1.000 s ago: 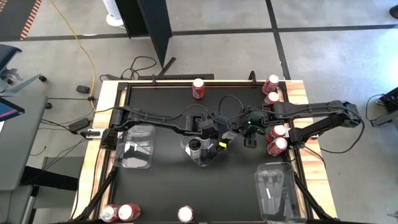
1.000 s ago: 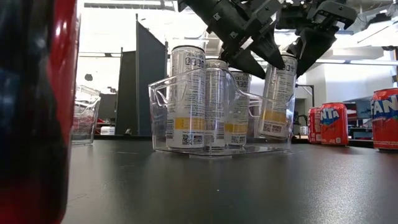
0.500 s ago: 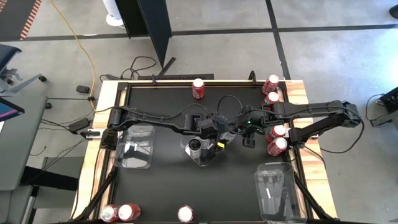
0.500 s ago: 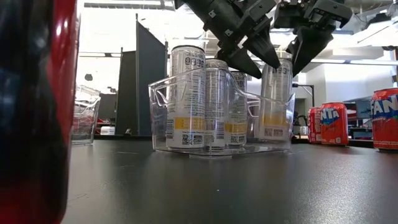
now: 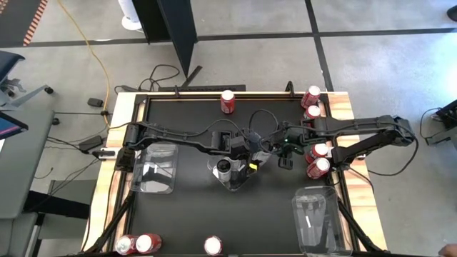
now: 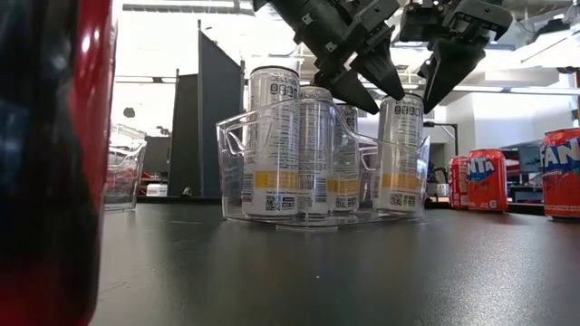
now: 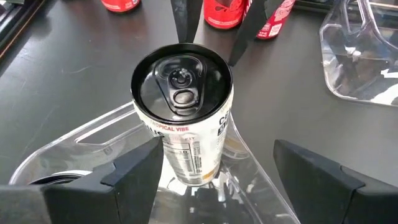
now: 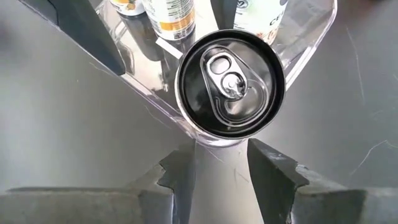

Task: Sort soda cans
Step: Put the white soda can into the middle transparent bin, then put the orange soda can into the left transparent bin

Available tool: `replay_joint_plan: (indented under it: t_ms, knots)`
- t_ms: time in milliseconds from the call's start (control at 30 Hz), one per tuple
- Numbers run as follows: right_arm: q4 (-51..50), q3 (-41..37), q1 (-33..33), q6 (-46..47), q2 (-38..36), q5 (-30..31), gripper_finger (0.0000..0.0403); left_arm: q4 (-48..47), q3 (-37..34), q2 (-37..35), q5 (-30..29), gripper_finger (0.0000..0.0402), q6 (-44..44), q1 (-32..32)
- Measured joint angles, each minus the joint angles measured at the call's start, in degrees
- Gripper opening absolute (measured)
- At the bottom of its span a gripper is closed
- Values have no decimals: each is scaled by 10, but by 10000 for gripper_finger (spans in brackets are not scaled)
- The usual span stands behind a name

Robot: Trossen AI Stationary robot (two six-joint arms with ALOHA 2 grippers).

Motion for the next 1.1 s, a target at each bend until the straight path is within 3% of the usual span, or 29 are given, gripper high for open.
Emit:
replay_joint_plan:
  t_ms: [900,1100]
  knots:
    - [-4,-1,0,-12,0,-3,161,-36,0,-11,0,299,3,0]
    - [-4,-1,0,-12,0,-3,161,-84,0,-14,8,299,28,0]
